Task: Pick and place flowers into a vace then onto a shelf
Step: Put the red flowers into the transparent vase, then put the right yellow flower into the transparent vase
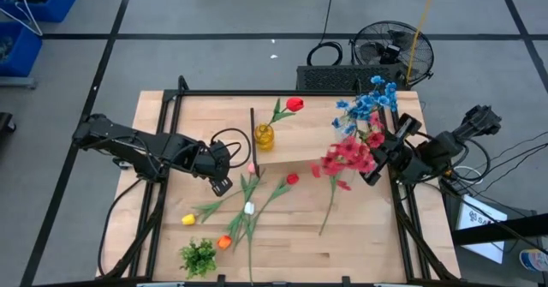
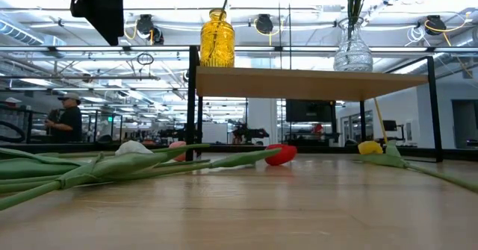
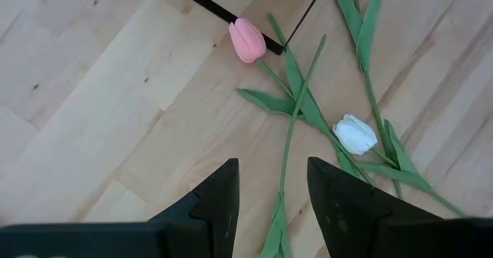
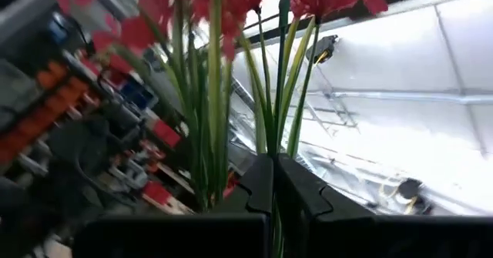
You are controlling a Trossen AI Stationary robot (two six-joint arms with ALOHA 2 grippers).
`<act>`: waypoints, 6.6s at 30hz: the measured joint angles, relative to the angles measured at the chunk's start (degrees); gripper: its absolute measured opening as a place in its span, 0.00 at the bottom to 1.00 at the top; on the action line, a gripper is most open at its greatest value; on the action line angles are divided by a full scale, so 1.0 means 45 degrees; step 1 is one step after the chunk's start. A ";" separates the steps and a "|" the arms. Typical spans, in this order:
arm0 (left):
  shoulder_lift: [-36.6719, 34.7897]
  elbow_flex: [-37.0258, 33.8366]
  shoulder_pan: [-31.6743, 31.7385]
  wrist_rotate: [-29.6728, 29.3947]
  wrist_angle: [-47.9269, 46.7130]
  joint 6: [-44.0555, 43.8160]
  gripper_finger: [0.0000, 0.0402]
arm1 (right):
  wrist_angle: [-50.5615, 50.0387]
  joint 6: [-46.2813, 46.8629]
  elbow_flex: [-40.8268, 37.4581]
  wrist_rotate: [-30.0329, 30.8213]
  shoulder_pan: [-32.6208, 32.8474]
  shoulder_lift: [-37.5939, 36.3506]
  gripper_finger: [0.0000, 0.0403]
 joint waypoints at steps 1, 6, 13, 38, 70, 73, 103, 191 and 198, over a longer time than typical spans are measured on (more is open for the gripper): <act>0.0000 0.0000 0.0000 0.0003 -0.0001 -0.0008 0.39 | 0.0000 -0.0254 0.0000 0.0247 0.0000 0.0000 0.00; 0.0000 0.0000 0.0000 0.0004 0.0004 -0.0014 0.39 | -0.0389 0.0388 0.0005 0.1435 -0.0024 -0.0004 0.00; 0.0000 0.0000 0.0000 -0.0190 0.0004 0.0000 0.39 | -0.1235 0.1582 -0.0229 0.2220 -0.0022 0.0000 0.00; 0.0000 0.0000 0.0000 -0.0189 0.0004 0.0030 0.39 | 0.2896 0.1404 -0.1587 0.3589 -0.0029 0.0000 0.00; 0.0000 0.0000 0.0000 -0.0204 0.0002 -0.0116 0.39 | 0.3286 0.1462 -0.2093 0.7939 0.0005 -0.0034 0.33; 0.0000 0.0000 0.0000 -0.0200 0.0004 -0.0118 0.39 | 0.3171 0.1597 -0.2093 0.9218 0.0015 -0.0031 0.33; 0.0000 0.0000 0.0000 -0.0423 0.0000 -0.0102 0.39 | 0.3910 0.2510 -0.2093 0.8568 0.2703 -0.0019 0.32; 0.2020 0.0000 -0.1546 0.2488 0.0513 -0.1740 0.39 | -1.4636 1.3641 0.8752 -0.2487 0.0875 0.5165 0.32; 0.4433 0.0000 -0.1157 0.2714 0.0950 -0.0175 0.39 | -1.8095 2.0128 0.8043 -0.2854 0.0562 0.5260 0.32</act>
